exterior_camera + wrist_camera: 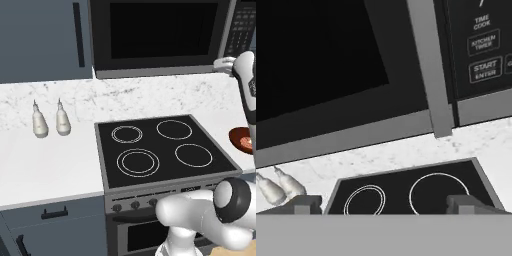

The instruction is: Open the microwave, place the bowl with waffle inside the microwave, then close the microwave door and turn it on.

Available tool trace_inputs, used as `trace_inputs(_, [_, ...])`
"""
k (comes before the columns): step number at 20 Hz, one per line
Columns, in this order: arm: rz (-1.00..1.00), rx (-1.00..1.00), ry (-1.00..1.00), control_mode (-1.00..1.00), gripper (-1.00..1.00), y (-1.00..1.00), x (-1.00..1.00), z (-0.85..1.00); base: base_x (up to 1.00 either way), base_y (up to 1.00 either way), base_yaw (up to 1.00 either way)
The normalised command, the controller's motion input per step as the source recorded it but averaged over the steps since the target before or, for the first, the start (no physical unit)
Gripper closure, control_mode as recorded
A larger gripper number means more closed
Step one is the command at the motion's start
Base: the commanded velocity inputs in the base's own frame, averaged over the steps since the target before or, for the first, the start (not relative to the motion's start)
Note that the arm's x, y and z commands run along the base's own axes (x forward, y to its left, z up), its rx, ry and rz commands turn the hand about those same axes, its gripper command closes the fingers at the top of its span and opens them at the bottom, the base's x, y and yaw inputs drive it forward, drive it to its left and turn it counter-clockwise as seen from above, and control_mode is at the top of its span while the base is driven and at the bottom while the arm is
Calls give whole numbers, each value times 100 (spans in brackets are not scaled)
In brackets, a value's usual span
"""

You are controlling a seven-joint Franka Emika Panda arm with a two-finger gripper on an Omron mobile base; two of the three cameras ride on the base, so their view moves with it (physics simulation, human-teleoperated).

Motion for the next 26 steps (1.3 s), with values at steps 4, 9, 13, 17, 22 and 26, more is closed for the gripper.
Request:
trace_inputs(4, [-9, 0, -16, -100, -100, -51, 60, 66, 0, 0, 0])
trace_inputs(9, [-15, 1, -11, -100, -100, -46, 26, 38, 0, 0, 0])
trace_inputs(13, [-7, 1, -1, -100, -100, -1, 0, 7, 0, 0, 0])
trace_inputs(17, [-2, 0, -3, -100, -100, 2, 0, 0, 0, 0, 0])
trace_inputs(22, [0, 0, 0, -100, -100, 11, 0, 0, 0, 0, 0])
trace_inputs(26, [0, 1, 0, -100, -100, 9, 22, -1, 0, 0, 0])
